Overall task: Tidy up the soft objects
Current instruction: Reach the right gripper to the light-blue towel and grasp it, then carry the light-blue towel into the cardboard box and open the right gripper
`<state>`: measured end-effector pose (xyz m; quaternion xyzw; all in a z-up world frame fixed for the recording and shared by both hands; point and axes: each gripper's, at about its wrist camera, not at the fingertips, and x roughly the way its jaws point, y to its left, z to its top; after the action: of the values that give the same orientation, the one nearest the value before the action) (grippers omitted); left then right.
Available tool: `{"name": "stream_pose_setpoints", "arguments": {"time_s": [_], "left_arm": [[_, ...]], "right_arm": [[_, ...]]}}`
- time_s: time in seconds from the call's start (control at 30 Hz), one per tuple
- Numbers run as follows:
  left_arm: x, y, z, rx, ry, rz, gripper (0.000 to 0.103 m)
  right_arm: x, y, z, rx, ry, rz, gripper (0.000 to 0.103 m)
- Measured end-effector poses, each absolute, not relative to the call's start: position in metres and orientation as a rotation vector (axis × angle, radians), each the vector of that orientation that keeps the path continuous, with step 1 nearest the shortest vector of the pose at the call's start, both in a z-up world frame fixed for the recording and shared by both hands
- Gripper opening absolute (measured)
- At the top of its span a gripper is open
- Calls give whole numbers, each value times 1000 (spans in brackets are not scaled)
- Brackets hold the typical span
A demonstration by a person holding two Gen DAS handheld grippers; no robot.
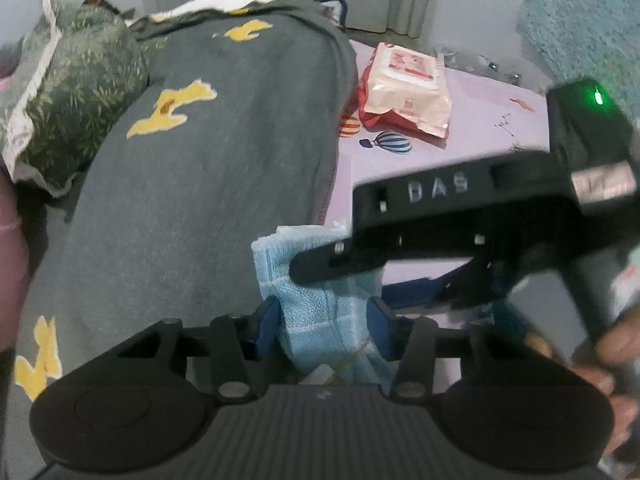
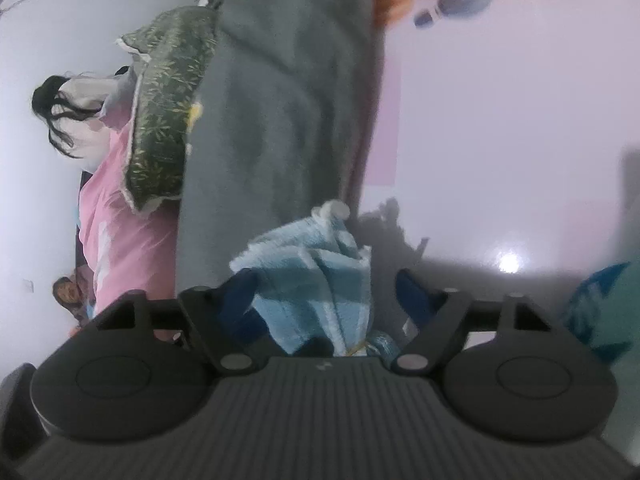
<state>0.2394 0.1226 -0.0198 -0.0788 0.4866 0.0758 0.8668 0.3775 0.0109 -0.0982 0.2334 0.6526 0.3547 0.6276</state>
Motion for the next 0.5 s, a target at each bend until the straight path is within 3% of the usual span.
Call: {"name": "stream_pose_setpoints", "arguments": {"time_s": [0.13, 0.27, 0.5], "left_arm": [[239, 130, -19, -216, 1027, 169, 36], [233, 131, -4, -256, 1001, 148, 35], [219, 111, 41, -226, 894, 122, 35]], "right_arm": [[373, 12, -104, 576, 1486, 822, 46], [367, 7, -85, 565, 1438, 834, 34], [354, -10, -35, 570, 1292, 884, 28]]}}
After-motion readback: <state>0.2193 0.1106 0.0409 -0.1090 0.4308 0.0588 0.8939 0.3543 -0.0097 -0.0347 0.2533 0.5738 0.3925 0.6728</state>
